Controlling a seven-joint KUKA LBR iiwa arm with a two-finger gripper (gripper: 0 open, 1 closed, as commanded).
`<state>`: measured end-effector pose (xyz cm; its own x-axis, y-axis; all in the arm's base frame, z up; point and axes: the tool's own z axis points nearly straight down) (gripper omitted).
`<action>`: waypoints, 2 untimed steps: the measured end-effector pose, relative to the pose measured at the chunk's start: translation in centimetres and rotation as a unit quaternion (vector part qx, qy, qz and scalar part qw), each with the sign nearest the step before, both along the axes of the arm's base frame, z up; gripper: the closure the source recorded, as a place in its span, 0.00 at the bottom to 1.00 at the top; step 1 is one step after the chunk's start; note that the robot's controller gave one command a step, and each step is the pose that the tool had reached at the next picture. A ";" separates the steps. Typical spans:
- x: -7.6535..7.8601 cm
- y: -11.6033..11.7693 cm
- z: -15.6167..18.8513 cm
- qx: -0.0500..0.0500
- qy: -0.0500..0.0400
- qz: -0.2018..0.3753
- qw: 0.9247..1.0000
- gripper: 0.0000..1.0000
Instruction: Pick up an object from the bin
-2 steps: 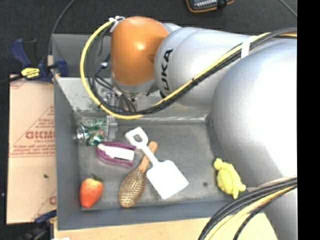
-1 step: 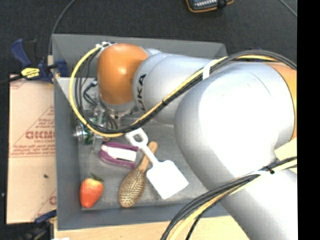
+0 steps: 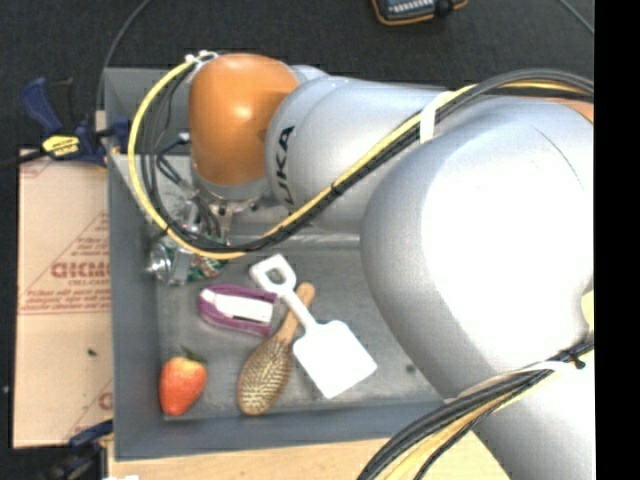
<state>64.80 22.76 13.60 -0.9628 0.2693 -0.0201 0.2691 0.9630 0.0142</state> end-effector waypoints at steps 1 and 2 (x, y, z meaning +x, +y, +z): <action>-0.9 -1.6 -3.6 -0.004 0.010 0.033 0.999 0.00; -0.6 -0.8 -6.6 0.001 0.004 -0.083 0.997 0.00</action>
Offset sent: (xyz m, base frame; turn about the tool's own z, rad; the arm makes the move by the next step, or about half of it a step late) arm -0.0068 -0.0076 -0.0660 0.1703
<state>64.15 21.92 6.99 -0.9048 0.4257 -0.0117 0.4256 0.9048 0.0131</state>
